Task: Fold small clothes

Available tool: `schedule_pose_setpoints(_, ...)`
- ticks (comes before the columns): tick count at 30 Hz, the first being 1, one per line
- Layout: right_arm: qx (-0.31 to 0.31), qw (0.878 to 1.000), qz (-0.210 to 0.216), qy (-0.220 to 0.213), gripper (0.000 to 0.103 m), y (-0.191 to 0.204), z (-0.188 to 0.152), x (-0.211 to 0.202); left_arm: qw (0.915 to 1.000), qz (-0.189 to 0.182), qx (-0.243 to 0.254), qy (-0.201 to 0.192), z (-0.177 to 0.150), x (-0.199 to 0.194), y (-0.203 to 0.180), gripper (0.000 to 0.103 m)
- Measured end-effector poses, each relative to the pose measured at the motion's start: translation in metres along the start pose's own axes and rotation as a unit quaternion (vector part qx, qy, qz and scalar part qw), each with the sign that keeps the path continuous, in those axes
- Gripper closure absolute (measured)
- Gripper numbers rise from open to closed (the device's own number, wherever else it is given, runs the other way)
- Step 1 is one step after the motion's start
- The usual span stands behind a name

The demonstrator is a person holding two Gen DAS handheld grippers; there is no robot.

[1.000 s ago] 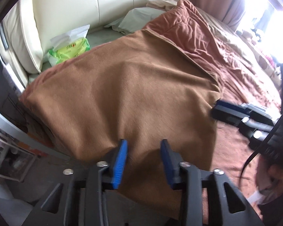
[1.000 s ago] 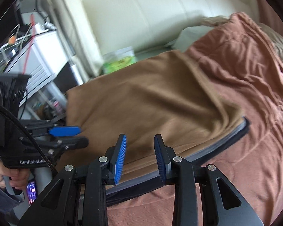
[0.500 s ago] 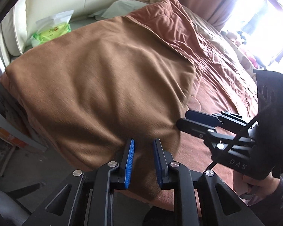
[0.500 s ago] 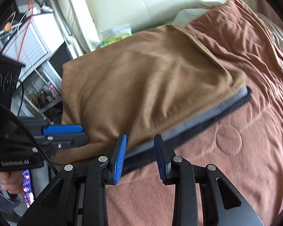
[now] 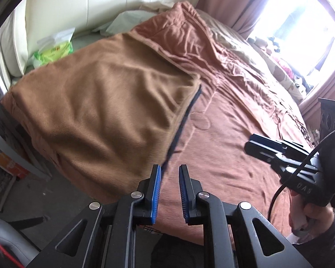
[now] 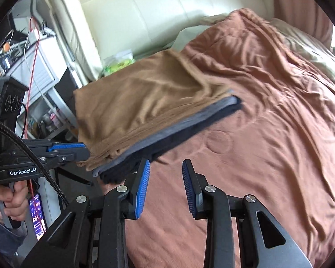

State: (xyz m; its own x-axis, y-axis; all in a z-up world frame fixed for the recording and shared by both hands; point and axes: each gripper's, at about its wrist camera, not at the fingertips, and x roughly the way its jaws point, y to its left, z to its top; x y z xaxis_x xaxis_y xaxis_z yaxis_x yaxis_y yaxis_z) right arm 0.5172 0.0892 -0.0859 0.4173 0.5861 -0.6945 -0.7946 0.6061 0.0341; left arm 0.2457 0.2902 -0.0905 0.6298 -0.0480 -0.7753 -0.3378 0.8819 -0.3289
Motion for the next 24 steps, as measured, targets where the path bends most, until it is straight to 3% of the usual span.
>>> schedule_pose_setpoints(5,0.018,0.999,-0.025,-0.024,0.075,-0.011,-0.017,-0.052,0.9997,0.002,0.018,-0.013,-0.005,-0.018,-0.026,0.085)
schedule_pose_setpoints(7,0.026,0.998,-0.034,-0.037,0.067,-0.013,-0.026,-0.076,0.9993,0.004,0.031,-0.021,-0.008,-0.027,-0.038,0.085)
schedule_pose_setpoints(9,0.03,0.997,-0.043,-0.05,0.047,-0.013,-0.035,-0.094,0.9989,0.004,0.039,-0.026,-0.011,-0.035,-0.047,0.083)
schedule_pose_setpoints(11,0.034,0.996,-0.053,-0.065,0.044,-0.012,-0.045,-0.115,0.9986,0.003,0.043,-0.031,-0.016,-0.045,-0.057,0.08)
schedule_pose_setpoints(13,0.035,0.995,-0.058,-0.073,0.042,-0.01,-0.056,-0.135,0.9982,0.004,0.046,-0.038,-0.021,-0.053,-0.064,0.063)
schedule_pose_setpoints(14,0.035,0.995,-0.062,-0.076,0.035,-0.008,-0.063,-0.145,0.9979,0.006,0.047,-0.043,-0.024,-0.059,-0.069,0.057)
schedule_pose_setpoints(15,0.035,0.994,-0.067,-0.08,0.025,-0.008,-0.068,-0.154,0.9974,0.009,0.05,-0.05,-0.028,-0.065,-0.075,0.043)
schedule_pose_setpoints(16,0.036,0.993,-0.073,-0.083,0.022,-0.007,-0.074,-0.164,0.9968,0.012,0.054,-0.057,-0.031,-0.07,-0.08,0.032)
schedule_pose_setpoints(20,0.044,0.99,-0.094,-0.094,0.019,-0.002,-0.097,-0.198,0.9941,0.014,0.067,-0.084,-0.046,-0.091,-0.1,0.015)
schedule_pose_setpoints(22,0.045,0.989,-0.103,-0.097,0.014,0.0,-0.106,-0.212,0.9931,0.014,0.072,-0.091,-0.051,-0.098,-0.107,0.005)
schedule_pose_setpoints(24,0.046,0.988,-0.109,-0.103,0.005,0.004,-0.114,-0.225,0.9912,0.018,0.081,-0.103,-0.058,-0.107,-0.117,0.002)
